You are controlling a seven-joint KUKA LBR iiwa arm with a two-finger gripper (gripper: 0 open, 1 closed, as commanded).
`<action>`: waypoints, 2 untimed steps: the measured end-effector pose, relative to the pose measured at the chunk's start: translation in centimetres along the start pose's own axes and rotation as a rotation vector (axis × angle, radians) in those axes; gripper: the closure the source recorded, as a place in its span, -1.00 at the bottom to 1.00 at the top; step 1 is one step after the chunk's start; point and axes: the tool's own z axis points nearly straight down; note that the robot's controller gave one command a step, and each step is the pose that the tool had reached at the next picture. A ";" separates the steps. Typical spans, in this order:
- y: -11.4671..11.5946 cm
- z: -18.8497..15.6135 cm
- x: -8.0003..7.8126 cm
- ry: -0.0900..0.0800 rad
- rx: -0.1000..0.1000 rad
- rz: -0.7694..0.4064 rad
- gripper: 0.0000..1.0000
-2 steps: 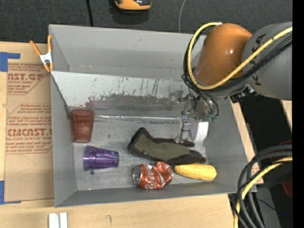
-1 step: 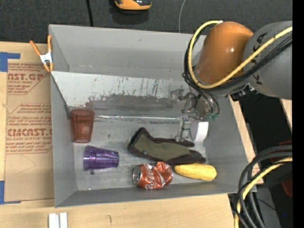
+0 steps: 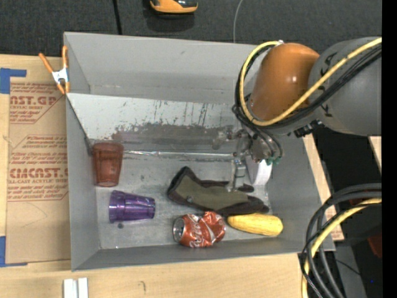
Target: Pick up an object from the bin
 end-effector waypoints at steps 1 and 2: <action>0.1 1.4 0.2 0.000 0.000 -0.024 -1.00; -0.7 2.5 1.4 0.019 -0.004 -0.145 -1.00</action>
Offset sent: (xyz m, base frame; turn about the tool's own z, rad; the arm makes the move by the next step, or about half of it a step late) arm -0.0135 -0.0309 0.0398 -0.1448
